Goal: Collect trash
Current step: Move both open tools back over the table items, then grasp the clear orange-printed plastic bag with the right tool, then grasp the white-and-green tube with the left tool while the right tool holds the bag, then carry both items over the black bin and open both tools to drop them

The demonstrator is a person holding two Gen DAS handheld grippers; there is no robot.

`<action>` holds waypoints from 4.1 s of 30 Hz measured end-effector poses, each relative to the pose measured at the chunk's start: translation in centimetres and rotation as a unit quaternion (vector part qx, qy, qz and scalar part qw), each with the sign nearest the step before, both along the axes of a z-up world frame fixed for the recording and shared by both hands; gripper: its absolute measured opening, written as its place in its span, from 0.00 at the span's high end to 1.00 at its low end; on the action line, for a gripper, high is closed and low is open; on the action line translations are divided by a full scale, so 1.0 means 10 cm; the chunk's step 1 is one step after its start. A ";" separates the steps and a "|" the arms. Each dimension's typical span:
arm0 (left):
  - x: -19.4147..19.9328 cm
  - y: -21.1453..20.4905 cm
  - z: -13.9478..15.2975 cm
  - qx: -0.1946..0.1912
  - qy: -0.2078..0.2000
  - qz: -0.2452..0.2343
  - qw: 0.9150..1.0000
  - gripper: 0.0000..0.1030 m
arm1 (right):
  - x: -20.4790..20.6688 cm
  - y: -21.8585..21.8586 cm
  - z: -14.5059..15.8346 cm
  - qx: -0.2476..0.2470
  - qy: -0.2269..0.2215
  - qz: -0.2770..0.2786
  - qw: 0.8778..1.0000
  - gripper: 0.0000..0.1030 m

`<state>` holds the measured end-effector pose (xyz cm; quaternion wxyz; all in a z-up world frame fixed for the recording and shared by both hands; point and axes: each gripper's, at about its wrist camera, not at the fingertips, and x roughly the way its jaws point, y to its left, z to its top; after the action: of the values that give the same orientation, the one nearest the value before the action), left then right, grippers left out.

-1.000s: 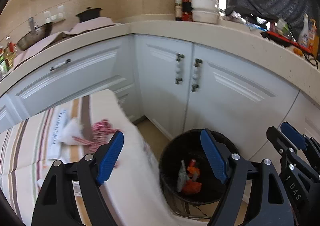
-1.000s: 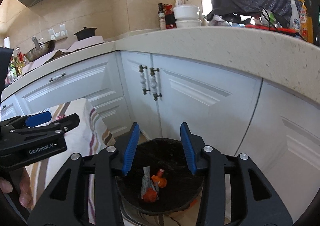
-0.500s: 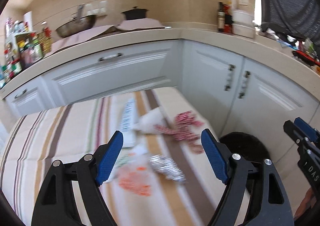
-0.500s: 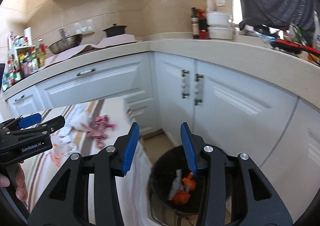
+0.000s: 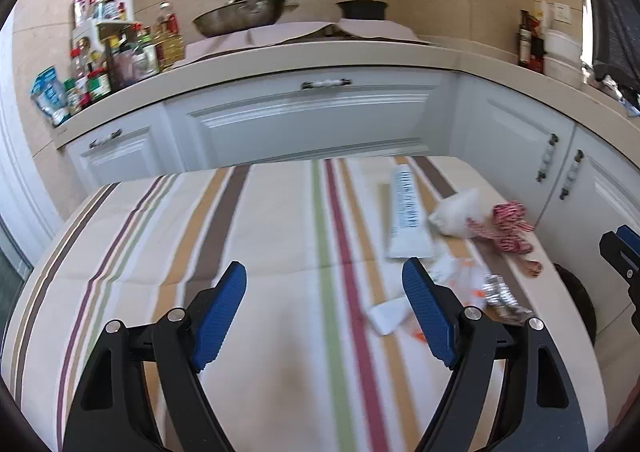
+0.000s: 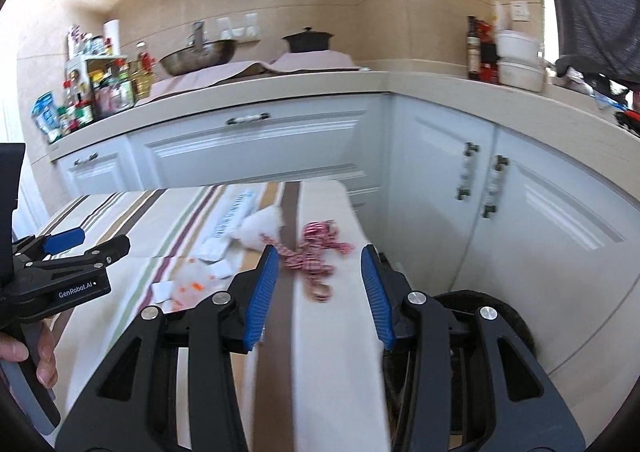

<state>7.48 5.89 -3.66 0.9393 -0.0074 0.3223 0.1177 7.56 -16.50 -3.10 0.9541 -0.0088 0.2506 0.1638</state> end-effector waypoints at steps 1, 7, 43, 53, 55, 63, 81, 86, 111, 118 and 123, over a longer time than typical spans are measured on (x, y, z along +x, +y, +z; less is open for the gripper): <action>-0.01 0.05 -0.01 0.000 0.000 0.004 1.000 0.24 | 0.00 0.04 0.00 -0.001 0.001 0.005 1.000 0.59; -0.06 0.29 -0.02 0.002 0.000 0.027 1.000 0.24 | 0.01 0.33 0.00 -0.011 0.005 0.035 0.999 0.59; -0.17 0.75 -0.16 -0.016 0.016 0.057 0.998 0.24 | 0.26 1.11 -0.37 -0.042 0.100 0.100 0.989 0.85; -0.09 0.52 -0.19 -0.021 0.024 0.025 0.999 0.24 | 0.17 0.97 -0.20 -0.030 0.068 0.101 0.992 0.86; -0.06 0.45 -0.19 -0.021 0.026 0.014 0.999 0.24 | 0.15 0.92 -0.16 -0.030 0.061 0.097 0.993 0.86; 0.08 0.16 -0.22 -0.016 0.035 -0.026 0.999 0.24 | 0.15 0.56 -0.04 -0.021 0.041 0.064 0.997 0.86; 0.46 -0.39 -0.47 0.002 0.106 -0.115 0.988 0.36 | 0.29 -0.29 -0.17 -0.004 0.051 -0.018 0.999 0.86; 0.48 -0.40 -0.51 -0.011 0.121 -0.131 0.984 0.70 | 0.31 -0.33 -0.22 0.002 0.056 -0.018 0.998 0.86; -0.05 -0.42 -0.24 0.010 0.061 -0.149 0.987 0.97 | 0.14 -0.32 -0.12 -0.004 0.040 -0.018 0.999 0.86; -0.19 -0.39 0.07 0.008 0.000 -0.135 0.991 0.97 | 0.03 -0.34 -0.03 -0.007 0.025 -0.021 0.999 0.86; -0.18 -0.51 0.19 0.006 -0.025 -0.149 0.989 0.97 | -0.05 -0.42 0.05 -0.011 0.013 -0.032 0.999 0.86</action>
<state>5.70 0.76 -1.71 0.9541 0.0429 0.2955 -0.0219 7.04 -20.69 -2.55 0.9555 -0.0091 0.2647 0.1303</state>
